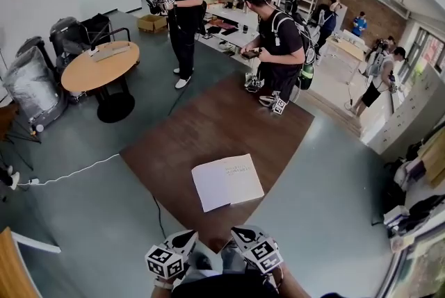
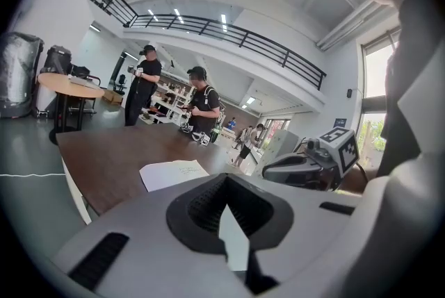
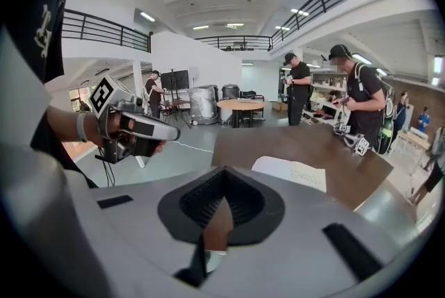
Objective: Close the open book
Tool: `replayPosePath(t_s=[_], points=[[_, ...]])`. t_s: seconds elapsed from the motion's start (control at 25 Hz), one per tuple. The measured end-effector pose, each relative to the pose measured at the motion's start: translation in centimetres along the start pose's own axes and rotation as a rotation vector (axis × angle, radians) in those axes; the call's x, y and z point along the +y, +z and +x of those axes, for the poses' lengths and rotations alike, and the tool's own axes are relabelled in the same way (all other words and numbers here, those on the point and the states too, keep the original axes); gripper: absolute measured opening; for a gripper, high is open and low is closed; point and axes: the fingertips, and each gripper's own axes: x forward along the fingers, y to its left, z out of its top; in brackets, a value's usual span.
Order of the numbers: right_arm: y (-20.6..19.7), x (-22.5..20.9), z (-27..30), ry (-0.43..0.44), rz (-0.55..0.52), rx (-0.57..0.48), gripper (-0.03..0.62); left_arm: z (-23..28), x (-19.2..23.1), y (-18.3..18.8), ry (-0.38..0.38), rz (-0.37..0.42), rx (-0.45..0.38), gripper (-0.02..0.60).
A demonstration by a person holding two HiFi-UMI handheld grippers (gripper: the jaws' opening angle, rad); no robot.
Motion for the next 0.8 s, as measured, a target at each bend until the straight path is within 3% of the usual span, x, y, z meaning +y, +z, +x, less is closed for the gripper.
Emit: replayPosePath(t_s=[0.8], points=[[1.6, -8.4, 3.8, 0.098, -0.027, 0.009, -0.012, 7.4, -0.1, 4.0, 0.084, -0.005, -0.002, 0.003]])
